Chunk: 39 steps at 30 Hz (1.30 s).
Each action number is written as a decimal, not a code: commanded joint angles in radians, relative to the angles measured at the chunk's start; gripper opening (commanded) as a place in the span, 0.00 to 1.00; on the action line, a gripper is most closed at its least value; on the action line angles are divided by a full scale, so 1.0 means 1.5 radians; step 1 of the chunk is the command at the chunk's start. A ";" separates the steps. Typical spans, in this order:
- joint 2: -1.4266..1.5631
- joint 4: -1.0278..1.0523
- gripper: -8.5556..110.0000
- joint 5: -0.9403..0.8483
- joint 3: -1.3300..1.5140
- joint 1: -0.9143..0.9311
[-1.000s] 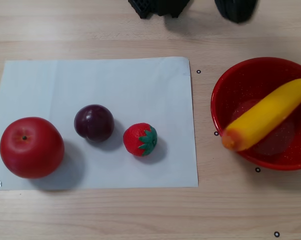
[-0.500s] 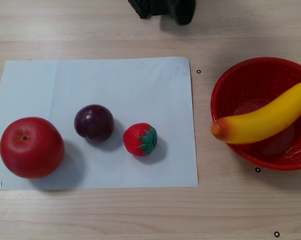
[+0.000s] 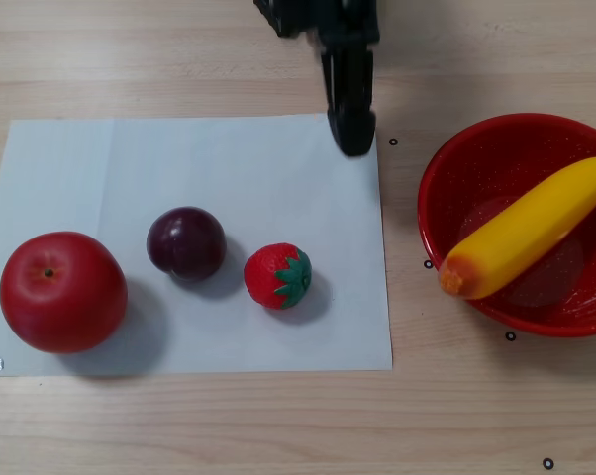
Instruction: Grasp the banana and put it in the red bowl.
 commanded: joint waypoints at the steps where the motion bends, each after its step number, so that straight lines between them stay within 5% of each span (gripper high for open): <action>1: 0.045 -0.103 0.07 -0.008 0.003 -0.009; 10: 0.110 -0.307 0.07 -0.007 0.196 -0.012; 30: 0.111 0.130 0.07 0.005 0.198 -0.007; 39: 0.111 0.140 0.07 -0.001 0.198 -0.007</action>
